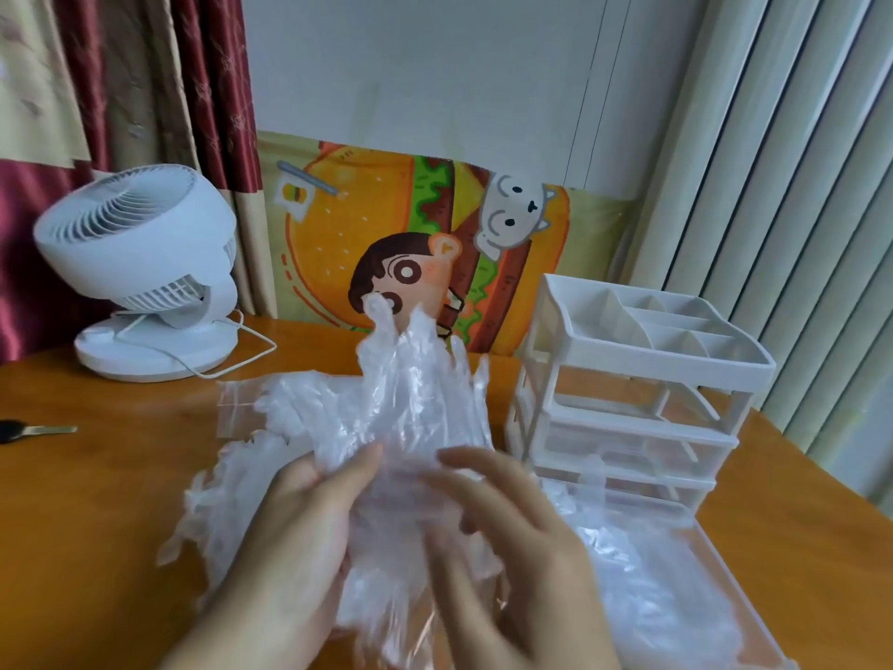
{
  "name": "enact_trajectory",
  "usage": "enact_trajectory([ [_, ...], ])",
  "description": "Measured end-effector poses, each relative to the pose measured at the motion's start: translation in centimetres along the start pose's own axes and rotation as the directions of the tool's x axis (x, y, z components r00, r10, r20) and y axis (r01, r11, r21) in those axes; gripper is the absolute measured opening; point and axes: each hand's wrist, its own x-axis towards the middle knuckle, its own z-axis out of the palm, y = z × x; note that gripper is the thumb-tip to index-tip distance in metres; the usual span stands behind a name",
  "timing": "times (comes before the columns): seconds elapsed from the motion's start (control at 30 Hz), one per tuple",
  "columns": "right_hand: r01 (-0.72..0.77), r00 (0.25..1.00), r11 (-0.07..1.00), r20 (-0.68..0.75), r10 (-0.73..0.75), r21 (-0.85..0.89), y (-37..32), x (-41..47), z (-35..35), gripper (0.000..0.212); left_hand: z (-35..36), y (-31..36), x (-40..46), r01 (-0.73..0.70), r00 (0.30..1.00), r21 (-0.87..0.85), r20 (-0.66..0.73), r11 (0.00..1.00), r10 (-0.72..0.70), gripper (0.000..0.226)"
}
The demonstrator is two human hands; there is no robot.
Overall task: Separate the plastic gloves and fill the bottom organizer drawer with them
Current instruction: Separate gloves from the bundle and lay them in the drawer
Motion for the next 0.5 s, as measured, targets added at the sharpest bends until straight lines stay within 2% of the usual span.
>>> enact_trajectory([
  [0.07,-0.179,0.973,0.968,-0.117,0.201,0.176,0.4,0.5,-0.8,0.027,-0.3,-0.1,0.1,0.05,0.999,-0.003,0.004,0.999,-0.05,0.027],
  [0.1,-0.255,0.943,0.942,-0.161,0.292,0.216,0.6,0.7,-1.3,0.031,0.0,0.2,-0.1,0.08,0.997,-0.003,0.01,0.997,-0.08,0.028],
  [0.13,-0.366,0.9,0.893,-0.146,0.411,0.261,0.7,1.0,-1.9,0.039,0.1,0.4,-0.3,0.096,0.995,-0.008,0.027,0.995,-0.095,0.031],
  [0.2,-0.607,0.773,0.697,0.079,0.63,0.381,1.3,1.4,-2.8,0.054,0.4,0.6,-0.7,0.107,0.991,0.02,0.077,0.994,-0.108,0.038],
  [0.23,-0.687,0.705,0.569,0.223,0.674,0.453,1.2,1.8,-3.1,0.055,0.4,0.6,-0.9,0.109,0.991,0.037,0.071,0.993,-0.111,0.041],
  [0.27,-0.733,0.649,0.427,0.357,0.672,0.53,1.0,2.1,-3.5,0.047,0.3,0.4,-0.9,0.117,0.991,0.046,0.056,0.992,-0.119,0.045],
  [0.33,-0.743,0.595,0.187,0.505,0.626,0.643,0.7,2.4,-4.1,0.018,0.6,0.4,-1.3,0.118,0.992,0.093,0.038,0.989,-0.122,0.052],
  [0.37,-0.733,0.598,0.138,0.535,0.596,0.666,0.6,2.3,-4.2,0.013,1.0,0.7,-1.3,0.109,0.993,0.131,0.039,0.985,-0.115,0.041],
  [0.4,-0.719,0.618,0.134,0.538,0.573,0.682,1.0,2.2,-4.0,0.015,1.3,1.0,-1.2,0.099,0.993,0.162,0.053,0.982,-0.109,0.026],
  [0.47,-0.702,0.635,0.204,0.471,0.612,0.682,1.9,2.1,-3.6,0.024,1.6,1.2,-0.7,0.078,0.995,0.251,0.043,0.965,-0.092,0.038],
  [0.5,-0.679,0.649,0.249,0.407,0.642,0.69,2.3,2.0,-3.5,0.021,1.4,1.0,-0.3,0.087,0.996,0.232,0.015,0.969,-0.093,0.033],
])
